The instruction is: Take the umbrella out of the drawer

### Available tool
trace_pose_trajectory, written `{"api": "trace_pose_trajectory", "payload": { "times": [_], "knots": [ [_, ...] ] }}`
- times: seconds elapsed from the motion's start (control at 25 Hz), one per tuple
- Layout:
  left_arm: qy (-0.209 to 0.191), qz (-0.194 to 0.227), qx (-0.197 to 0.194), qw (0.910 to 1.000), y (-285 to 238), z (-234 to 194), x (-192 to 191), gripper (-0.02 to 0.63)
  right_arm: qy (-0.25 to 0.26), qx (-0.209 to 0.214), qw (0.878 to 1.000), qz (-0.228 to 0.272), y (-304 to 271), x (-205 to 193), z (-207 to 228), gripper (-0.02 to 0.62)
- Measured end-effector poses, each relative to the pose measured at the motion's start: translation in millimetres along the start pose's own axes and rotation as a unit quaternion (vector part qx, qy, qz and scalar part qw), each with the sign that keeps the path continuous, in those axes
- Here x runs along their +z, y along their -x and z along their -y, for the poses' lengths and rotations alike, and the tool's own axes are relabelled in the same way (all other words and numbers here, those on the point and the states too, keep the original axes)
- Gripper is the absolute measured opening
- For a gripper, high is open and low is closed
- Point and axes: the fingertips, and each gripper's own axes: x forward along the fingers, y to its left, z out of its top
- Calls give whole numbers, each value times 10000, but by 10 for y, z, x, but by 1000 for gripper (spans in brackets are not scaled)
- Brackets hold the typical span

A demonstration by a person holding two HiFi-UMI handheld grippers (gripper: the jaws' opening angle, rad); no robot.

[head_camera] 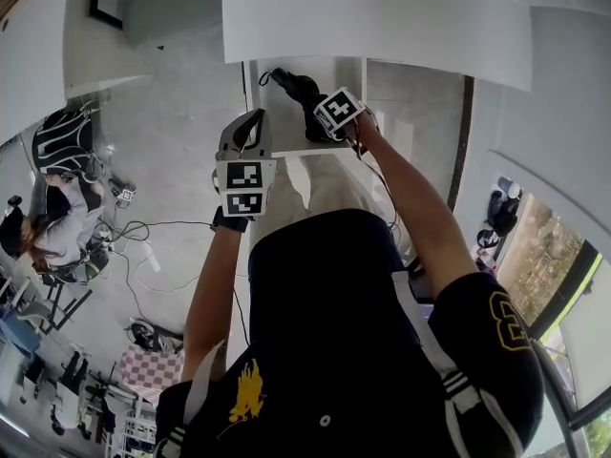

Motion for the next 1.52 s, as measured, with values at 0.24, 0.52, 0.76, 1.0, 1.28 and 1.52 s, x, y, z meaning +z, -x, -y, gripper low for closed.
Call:
{"api": "trace_pose_trajectory", "payload": {
  "times": [0.24,0.52,0.76,1.0,1.28,1.52],
  "knots": [
    [-143,80,-109,9998,69,20,139,21,-155,60,9996,238,290,40,-93,215],
    [-260,116,-131,9995,162,-11,347,20,-270,259,9976,576,702,81,-302,213],
    [-367,174,-123,9991,231,-50,530,20,-451,451,9944,839,970,153,-397,210],
    [-440,248,-191,9985,259,-44,641,20,-356,528,9916,1128,1226,217,-474,202],
    [-522,312,-261,9978,236,-3,673,20,-435,664,9854,1503,1427,215,-561,196],
    [-574,542,-267,9965,296,125,887,20,-515,647,9758,2026,1811,267,-521,196]
  ]
}}
